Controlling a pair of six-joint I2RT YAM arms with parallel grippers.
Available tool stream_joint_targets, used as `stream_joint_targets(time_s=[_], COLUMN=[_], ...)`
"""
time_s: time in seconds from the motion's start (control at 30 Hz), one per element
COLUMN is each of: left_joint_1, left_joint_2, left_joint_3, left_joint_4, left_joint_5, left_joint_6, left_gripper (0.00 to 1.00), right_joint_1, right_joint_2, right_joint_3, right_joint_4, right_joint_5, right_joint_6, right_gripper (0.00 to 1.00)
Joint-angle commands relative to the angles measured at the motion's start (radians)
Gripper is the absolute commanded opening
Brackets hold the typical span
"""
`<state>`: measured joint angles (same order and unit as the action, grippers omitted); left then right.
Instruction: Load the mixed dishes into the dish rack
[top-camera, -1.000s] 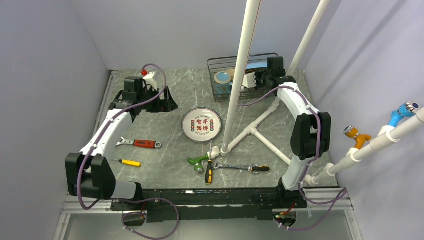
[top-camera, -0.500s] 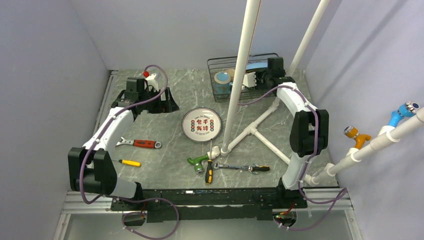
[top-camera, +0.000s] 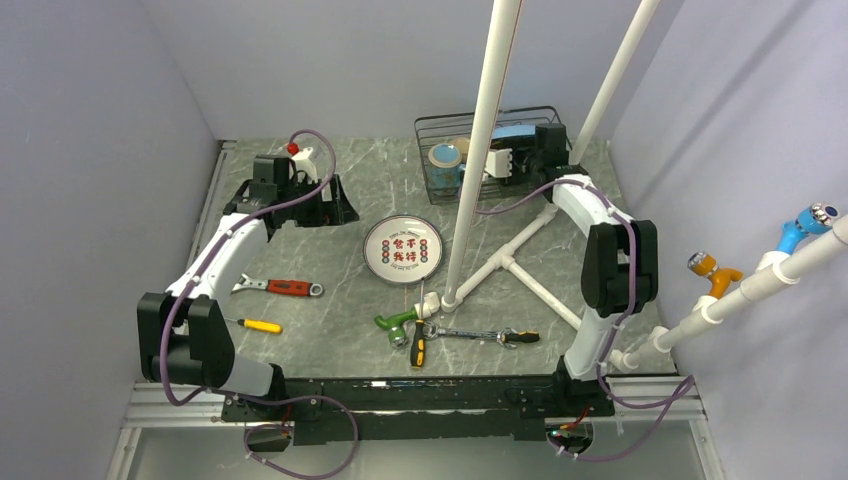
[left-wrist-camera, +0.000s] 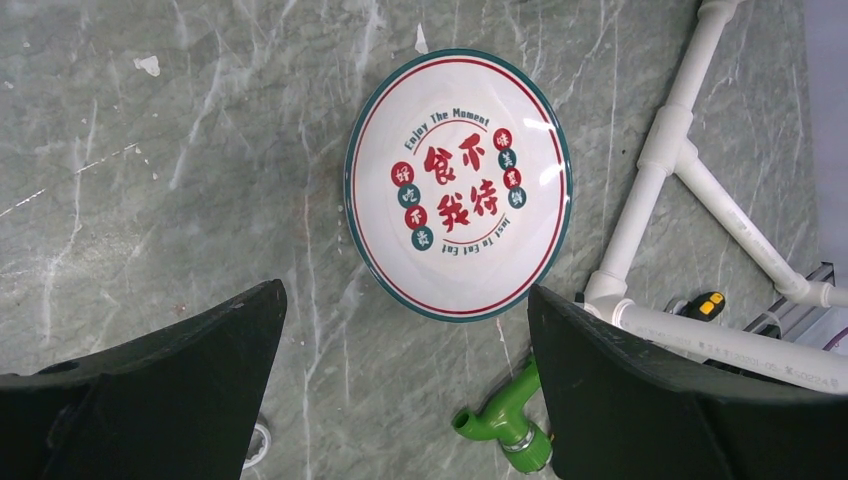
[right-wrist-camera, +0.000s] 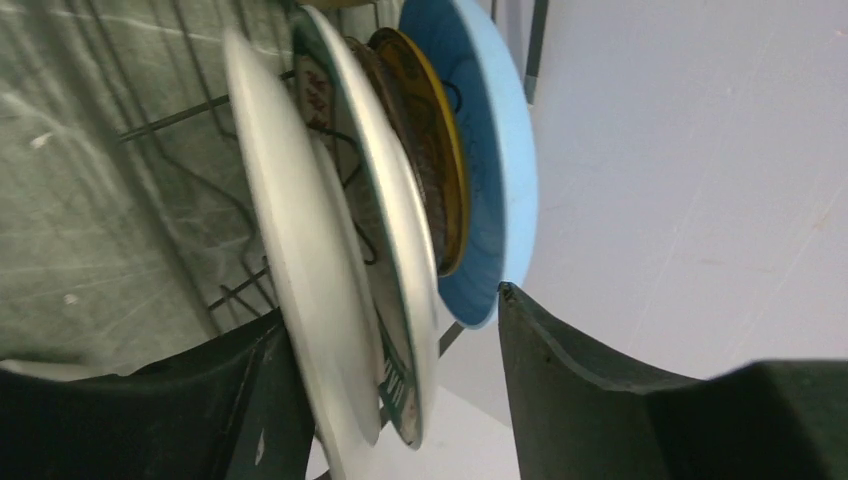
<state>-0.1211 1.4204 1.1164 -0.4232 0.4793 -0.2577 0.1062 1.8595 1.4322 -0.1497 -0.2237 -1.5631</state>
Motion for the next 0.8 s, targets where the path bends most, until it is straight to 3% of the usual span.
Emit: stream_joint_targets(time_s=[0.0,0.13,0.17,0.2,0.23,0.5,0.77], left_joint_1=[0.006,0.008,0.008,0.007,0.008,0.008,0.008], left_joint_2=[0.004,0.018,0.023,0.028,0.034,0.051,0.063], left_joint_3=[0.003,0.002,0.002,0.004,0.003,-0.002,-0.003], left_joint_4=[0.041,0.041,0.040,0.041,0.041,0.052,0.054], left_joint_5=[0.039,0.052,0.055,0.063,0.069,0.094,0.109], left_joint_6=[-0.014,-0.020,-0.021,-0.024,-0.027,-0.041,-0.052], left_gripper=[0.96,0.96,0.96,0.96,0.96,0.96,0.96], right_joint_1=[0.014,0.022,0.026,0.029,0.033,0.063,0.063], right_joint_2=[-0.112,-0.154,-0.162,-0.172,-0.183,-0.286,-0.424], right_joint_3=[-0.054,-0.103,-0.113,-0.120,-0.125,-0.187,-0.331], right_joint_4=[0.077,0.102,0.099,0.099,0.100,0.096,0.270], right_joint_5=[-0.034,-0.039,-0.037,-0.035,-0.033,0.007,-0.072], right_joint_6=[0.065,0.108,0.118,0.130,0.149,0.344,0.873], right_gripper=[0.63,0.67,0.74,0.92,0.99,1.00,1.00])
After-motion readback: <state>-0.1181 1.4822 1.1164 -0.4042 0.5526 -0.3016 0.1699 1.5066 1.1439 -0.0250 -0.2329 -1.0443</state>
